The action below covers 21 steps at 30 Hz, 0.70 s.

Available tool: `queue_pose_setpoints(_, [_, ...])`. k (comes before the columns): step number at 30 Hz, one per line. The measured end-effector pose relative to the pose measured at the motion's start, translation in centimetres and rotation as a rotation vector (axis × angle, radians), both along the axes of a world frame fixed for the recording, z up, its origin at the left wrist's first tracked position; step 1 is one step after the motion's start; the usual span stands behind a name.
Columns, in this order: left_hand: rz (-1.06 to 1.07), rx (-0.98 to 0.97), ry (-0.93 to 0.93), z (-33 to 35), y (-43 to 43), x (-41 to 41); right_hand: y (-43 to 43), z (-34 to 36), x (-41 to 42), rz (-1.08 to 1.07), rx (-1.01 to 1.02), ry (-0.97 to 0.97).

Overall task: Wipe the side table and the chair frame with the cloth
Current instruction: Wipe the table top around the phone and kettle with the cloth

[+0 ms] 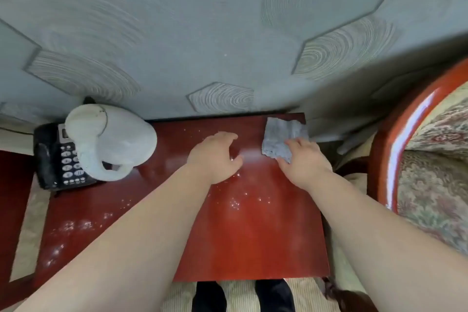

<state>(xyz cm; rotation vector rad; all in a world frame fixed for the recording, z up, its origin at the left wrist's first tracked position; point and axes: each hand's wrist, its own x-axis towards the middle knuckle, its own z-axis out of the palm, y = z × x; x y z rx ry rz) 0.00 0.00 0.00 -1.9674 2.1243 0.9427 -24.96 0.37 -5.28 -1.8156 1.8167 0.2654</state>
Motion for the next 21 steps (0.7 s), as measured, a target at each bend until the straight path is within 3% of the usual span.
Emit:
queue_pose_setpoints(6, [-0.023, 0.003, -0.044, -4.5, -2.6, -1.4, -2.9, -3.6, 1.3, 0.069, -0.093, 0.053])
queue_pose_setpoints(12, [-0.06, -0.047, -0.02, -7.2, -2.5, -1.3, -3.9, -6.4, 2.5, -0.014, -0.202, 0.092])
queue_pose_setpoints(21, [-0.006, 0.115, -0.036, -2.4, -0.6, 2.0, -3.2, -0.7, 1.7, 0.165, -0.287, 0.113])
